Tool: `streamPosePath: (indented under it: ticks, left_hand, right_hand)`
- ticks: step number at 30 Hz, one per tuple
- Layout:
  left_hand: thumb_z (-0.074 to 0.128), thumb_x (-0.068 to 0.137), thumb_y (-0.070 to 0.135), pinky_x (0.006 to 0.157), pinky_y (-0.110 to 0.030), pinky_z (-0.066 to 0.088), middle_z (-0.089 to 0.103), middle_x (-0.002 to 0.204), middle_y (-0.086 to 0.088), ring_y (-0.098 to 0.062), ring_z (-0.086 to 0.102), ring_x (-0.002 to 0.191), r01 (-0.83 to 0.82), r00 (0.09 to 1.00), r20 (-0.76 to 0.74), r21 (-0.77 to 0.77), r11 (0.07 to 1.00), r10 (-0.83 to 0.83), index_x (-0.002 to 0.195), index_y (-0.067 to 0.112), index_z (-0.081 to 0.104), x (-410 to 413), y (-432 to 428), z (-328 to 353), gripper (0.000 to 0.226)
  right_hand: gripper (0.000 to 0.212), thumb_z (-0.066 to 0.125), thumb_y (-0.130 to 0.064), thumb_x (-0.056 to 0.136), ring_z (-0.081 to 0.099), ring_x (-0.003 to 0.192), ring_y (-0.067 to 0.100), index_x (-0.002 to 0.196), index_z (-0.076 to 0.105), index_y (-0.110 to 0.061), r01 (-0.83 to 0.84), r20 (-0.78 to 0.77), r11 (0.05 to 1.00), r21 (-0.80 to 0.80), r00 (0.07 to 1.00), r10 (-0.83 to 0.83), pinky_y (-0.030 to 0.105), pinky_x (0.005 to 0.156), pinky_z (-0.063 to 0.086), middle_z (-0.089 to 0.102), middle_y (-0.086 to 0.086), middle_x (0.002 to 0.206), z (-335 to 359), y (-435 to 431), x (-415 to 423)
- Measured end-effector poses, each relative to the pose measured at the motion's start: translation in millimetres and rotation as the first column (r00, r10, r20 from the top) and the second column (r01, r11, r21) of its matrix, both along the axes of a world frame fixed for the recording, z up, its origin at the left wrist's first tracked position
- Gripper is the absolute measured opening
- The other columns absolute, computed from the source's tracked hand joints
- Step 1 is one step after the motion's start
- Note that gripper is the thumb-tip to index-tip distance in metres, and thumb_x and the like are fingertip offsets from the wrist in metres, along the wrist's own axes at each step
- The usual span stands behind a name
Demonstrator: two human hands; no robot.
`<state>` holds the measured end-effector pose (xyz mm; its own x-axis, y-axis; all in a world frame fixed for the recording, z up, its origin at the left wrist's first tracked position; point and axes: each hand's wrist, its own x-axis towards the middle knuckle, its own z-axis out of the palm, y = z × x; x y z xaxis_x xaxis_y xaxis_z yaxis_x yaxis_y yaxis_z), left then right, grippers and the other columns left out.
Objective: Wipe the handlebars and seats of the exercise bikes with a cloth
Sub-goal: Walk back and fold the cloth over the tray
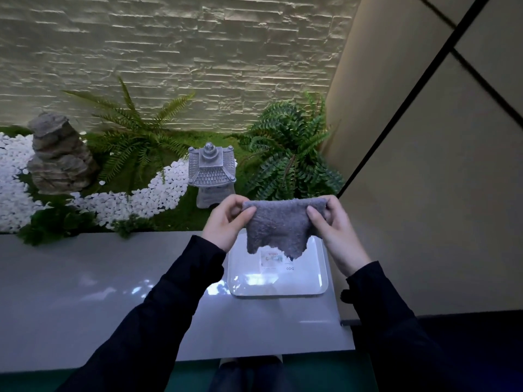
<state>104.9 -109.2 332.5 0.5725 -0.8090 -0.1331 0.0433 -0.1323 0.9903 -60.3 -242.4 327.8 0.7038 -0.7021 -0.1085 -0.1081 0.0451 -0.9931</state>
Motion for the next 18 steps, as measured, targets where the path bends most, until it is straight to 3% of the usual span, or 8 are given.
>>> streamPosePath:
  ticks: [2, 4, 6, 9, 12, 14, 16, 18]
  left_hand:
    - [0.047, 0.097, 0.011, 0.063, -0.026, 0.048, 0.058, 0.081, 0.000, -0.006, 0.057, 0.071, -0.048, 0.996, -0.068, 0.059, 0.997, 0.052, 0.086, 0.018, 0.046, -8.9, -10.9, -26.5, 0.013]
    - [0.043, 0.099, 0.016, 0.067, -0.033, 0.043, 0.055, 0.084, -0.001, -0.013, 0.052, 0.075, -0.095, 0.994, -0.039, 0.129, 0.987, 0.101, 0.088, 0.019, 0.042, -18.8, -21.4, -57.4, 0.011]
    - [0.042, 0.099, 0.018, 0.071, -0.031, 0.037, 0.052, 0.083, -0.002, -0.015, 0.048, 0.077, -0.143, 0.990, 0.029, 0.188, 0.972, 0.140, 0.092, 0.017, 0.040, -25.8, -30.8, -89.3, 0.007]
    - [0.043, 0.099, 0.021, 0.068, -0.025, 0.040, 0.057, 0.085, 0.000, -0.012, 0.053, 0.074, -0.211, 0.977, 0.072, 0.285, 0.935, 0.199, 0.096, 0.019, 0.040, -29.5, -42.1, -137.9, 0.005]
    - [0.045, 0.098, 0.023, 0.059, -0.026, 0.040, 0.062, 0.085, -0.002, -0.017, 0.058, 0.071, -0.254, 0.967, 0.087, 0.319, 0.913, 0.239, 0.092, 0.025, 0.041, -32.2, -50.2, -187.5, 0.008]
    - [0.044, 0.098, 0.021, 0.055, -0.028, 0.035, 0.061, 0.078, -0.003, -0.020, 0.056, 0.067, -0.270, 0.957, 0.199, 0.338, 0.901, 0.212, 0.093, 0.023, 0.039, -34.6, -53.1, -221.2, 0.007]
    - [0.043, 0.098, 0.018, 0.053, -0.030, 0.028, 0.058, 0.073, -0.004, -0.023, 0.054, 0.066, -0.269, 0.938, 0.302, 0.332, 0.904, 0.168, 0.095, 0.020, 0.038, -35.0, -57.5, -254.7, 0.006]
    - [0.041, 0.099, 0.019, 0.054, -0.028, 0.025, 0.056, 0.074, -0.001, -0.020, 0.051, 0.065, -0.258, 0.922, 0.368, 0.346, 0.902, 0.122, 0.096, 0.021, 0.036, -34.5, -60.7, -288.1, 0.006]
  right_hand:
    - [0.003, 0.048, -0.019, 0.100, 0.059, 0.082, 0.010, 0.097, 0.048, -0.019, 0.053, -0.048, 0.998, 0.027, 0.998, -0.052, 0.035, 0.077, 0.046, 0.061, -0.002, 0.088, -22.5, -1.6, 2.8]
    - [0.002, 0.046, -0.022, 0.101, 0.059, 0.074, 0.003, 0.099, 0.046, -0.020, 0.106, -0.103, 0.993, 0.049, 0.990, -0.101, 0.024, 0.068, 0.049, 0.059, -0.006, 0.084, -48.4, -2.4, 5.3]
    - [0.004, 0.044, -0.022, 0.101, 0.059, 0.068, -0.003, 0.103, 0.043, -0.018, 0.159, -0.167, 0.986, 0.054, 0.975, -0.148, 0.018, 0.063, 0.048, 0.057, -0.006, 0.083, -78.0, -5.3, 8.2]
    - [0.014, 0.044, -0.027, 0.101, 0.058, 0.078, 0.010, 0.110, 0.041, -0.017, 0.189, -0.302, 0.982, 0.028, 0.938, -0.172, 0.032, 0.074, 0.047, 0.057, 0.000, 0.087, -126.1, -11.9, 11.7]
    - [0.013, 0.043, -0.029, 0.101, 0.054, 0.081, 0.023, 0.106, 0.038, -0.018, 0.200, -0.400, 0.980, 0.015, 0.899, -0.177, 0.033, 0.071, 0.041, 0.056, 0.009, 0.087, -179.5, -16.6, 12.3]
    - [0.009, 0.043, -0.029, 0.101, 0.054, 0.080, 0.023, 0.103, 0.038, -0.022, 0.218, -0.445, 0.976, -0.005, 0.874, -0.197, 0.028, 0.068, 0.041, 0.056, 0.010, 0.091, -213.8, -15.6, 13.1]
    - [0.006, 0.043, -0.026, 0.101, 0.051, 0.069, 0.015, 0.101, 0.038, -0.022, 0.258, -0.432, 0.964, -0.061, 0.864, -0.259, 0.014, 0.055, 0.038, 0.054, 0.005, 0.083, -247.4, -16.5, 16.3]
    - [0.005, 0.044, -0.023, 0.101, 0.050, 0.066, 0.008, 0.100, 0.039, -0.022, 0.270, -0.435, 0.958, -0.101, 0.854, -0.287, 0.008, 0.048, 0.036, 0.053, 0.000, 0.078, -278.6, -19.5, 18.8]
